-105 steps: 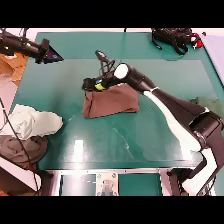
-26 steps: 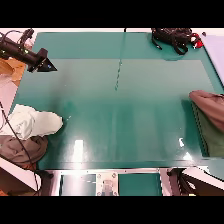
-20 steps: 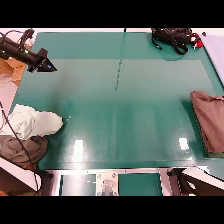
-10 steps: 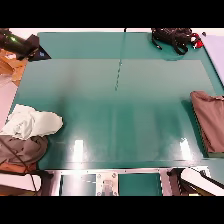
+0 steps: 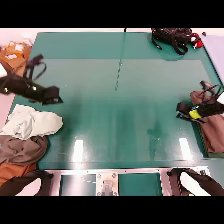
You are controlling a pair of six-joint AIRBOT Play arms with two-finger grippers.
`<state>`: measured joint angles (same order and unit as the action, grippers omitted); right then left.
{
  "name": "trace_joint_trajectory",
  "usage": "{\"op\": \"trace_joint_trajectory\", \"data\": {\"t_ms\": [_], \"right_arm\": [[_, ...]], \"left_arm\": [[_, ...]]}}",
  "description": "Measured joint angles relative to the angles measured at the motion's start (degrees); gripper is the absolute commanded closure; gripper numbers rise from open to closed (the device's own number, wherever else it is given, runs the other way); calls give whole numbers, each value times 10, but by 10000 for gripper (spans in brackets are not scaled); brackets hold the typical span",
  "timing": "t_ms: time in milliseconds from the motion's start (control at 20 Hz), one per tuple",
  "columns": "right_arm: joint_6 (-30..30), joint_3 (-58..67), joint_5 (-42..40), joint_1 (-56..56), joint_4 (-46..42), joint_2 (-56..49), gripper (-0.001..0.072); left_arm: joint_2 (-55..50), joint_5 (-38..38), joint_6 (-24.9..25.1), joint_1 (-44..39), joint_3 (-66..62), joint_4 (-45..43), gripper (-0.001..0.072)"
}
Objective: Fold the shirts.
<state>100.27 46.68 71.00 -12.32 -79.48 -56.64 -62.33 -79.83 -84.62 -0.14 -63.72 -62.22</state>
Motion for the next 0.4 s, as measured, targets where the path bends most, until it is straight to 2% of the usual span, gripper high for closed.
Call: {"op": "trace_joint_trajectory", "data": {"t_ms": [400], "right_arm": [[-2, -44, -7, 38, 5, 10, 688]], "left_arm": [[34, 15, -8, -10, 77, 1, 689]]}}
